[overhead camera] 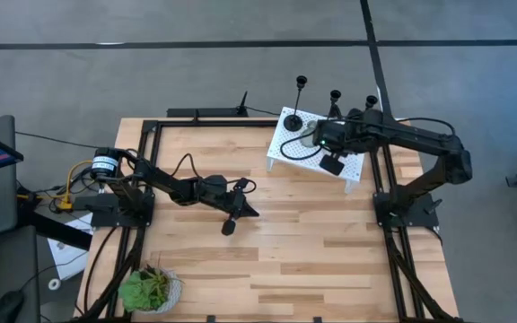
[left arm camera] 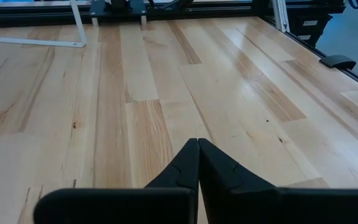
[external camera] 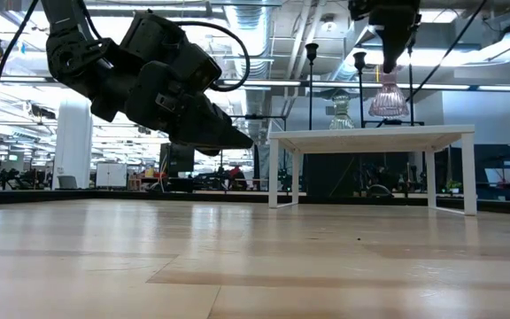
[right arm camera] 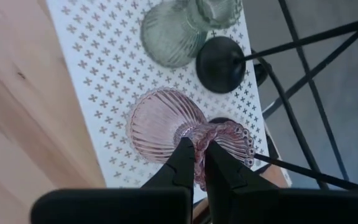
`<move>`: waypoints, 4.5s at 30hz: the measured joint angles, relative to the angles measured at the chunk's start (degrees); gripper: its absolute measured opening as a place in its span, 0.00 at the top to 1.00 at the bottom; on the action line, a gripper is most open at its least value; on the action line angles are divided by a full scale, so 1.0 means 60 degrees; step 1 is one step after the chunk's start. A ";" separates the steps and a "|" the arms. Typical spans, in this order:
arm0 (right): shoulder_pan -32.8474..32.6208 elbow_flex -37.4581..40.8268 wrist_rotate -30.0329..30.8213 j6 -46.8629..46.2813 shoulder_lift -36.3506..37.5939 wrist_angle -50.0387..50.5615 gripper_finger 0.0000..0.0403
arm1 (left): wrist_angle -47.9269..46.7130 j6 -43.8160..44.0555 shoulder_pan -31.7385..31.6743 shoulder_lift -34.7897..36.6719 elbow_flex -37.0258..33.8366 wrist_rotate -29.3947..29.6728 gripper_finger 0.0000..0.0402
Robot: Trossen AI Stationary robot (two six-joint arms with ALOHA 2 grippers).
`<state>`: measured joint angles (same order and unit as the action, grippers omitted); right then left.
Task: Pick & Place candle stick holders
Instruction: Put the pink candle holder on the shelf, then return to Home Position
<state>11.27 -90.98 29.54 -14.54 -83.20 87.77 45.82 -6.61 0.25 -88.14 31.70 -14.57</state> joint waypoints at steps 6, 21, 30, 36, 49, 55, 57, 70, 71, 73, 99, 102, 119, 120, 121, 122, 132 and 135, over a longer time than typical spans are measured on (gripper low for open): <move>0.0354 0.0250 -0.0193 0.0028 0.0000 -0.0102 0.99 | -0.0004 0.0000 -0.0003 0.0000 0.0000 -0.0002 0.99; 0.0847 0.1467 -0.0122 0.0776 0.0000 -0.1215 0.99 | -0.0004 0.0000 0.0000 0.0000 -0.0004 0.0000 0.99; 0.0950 0.1476 -0.0134 0.0923 0.0000 -0.1412 0.99 | 0.0000 0.0000 0.0000 0.0000 -0.0007 0.0000 0.99; 0.1040 0.1476 -0.0124 0.0947 0.0000 -0.1446 0.99 | -0.0002 0.0000 -0.0001 0.0000 -0.0007 -0.0004 0.99; 0.1411 0.1480 -0.0167 0.0990 0.0000 -0.1759 0.99 | -0.0004 0.0000 -0.0003 0.0000 -0.0007 -0.0003 0.99; 0.1405 0.1480 -0.0263 0.1023 0.0000 -0.1665 0.99 | -0.0046 0.0000 -0.0003 0.0000 -0.0007 -0.0001 0.99; 0.1409 0.1476 -0.0336 0.1027 0.0000 -0.1659 0.99 | -0.0069 0.0000 0.0000 0.0000 -0.0007 -0.0004 0.99; 0.1405 0.1480 -0.0445 0.1016 -0.0008 -0.1764 0.90 | -0.0073 0.0000 0.0000 0.0000 -0.0007 0.0000 0.99; 0.1405 0.1485 -0.0455 0.1016 -0.0014 -0.1778 0.87 | -0.0073 0.0000 0.0000 0.0000 -0.0007 0.0000 0.99; 0.1405 0.1494 -0.0459 0.0990 -0.0018 -0.1808 0.82 | -0.0073 0.0000 0.0000 0.0000 -0.0007 -0.0002 0.99; 0.1213 0.0659 -0.0415 0.1023 -0.0015 -0.1341 0.70 | -0.0104 0.0000 -0.0002 0.0000 -0.0007 0.0000 0.99; 0.1047 0.0153 -0.0419 0.1021 -0.0015 -0.1341 0.70 | -0.0104 0.0000 0.0000 0.0000 -0.0007 0.0000 0.99; -0.0326 -0.3241 0.1044 0.0460 0.0046 0.0323 0.81 | -0.0142 0.0000 0.0000 0.0000 -0.0007 0.0000 0.99; -0.0378 -0.3313 0.1064 0.0266 0.0126 0.0386 0.85 | -0.0146 0.0000 0.0000 0.0000 -0.0007 0.0000 0.99; -0.0463 -0.3324 0.1013 0.0202 0.0258 0.0339 0.90 | -0.0159 0.0000 0.0000 0.0000 -0.0007 0.0000 0.99; -0.0557 -0.3316 0.0841 0.0186 0.0418 0.0369 0.95 | -0.0174 0.0000 0.0000 0.0000 -0.0007 0.0000 0.99; -0.1862 -0.1705 0.0633 -0.1806 0.2123 0.0381 1.00 | -0.0152 0.0000 -0.0002 0.0000 -0.0270 0.0000 0.99; -0.2214 -0.0437 0.0781 -0.2542 0.2690 0.0371 1.00 | -0.0138 0.0000 -0.0002 0.0000 -0.0270 0.0000 0.99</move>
<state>-2.01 -93.60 34.22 -29.80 -67.06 90.00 44.99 -6.61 0.24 -88.14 30.09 -14.57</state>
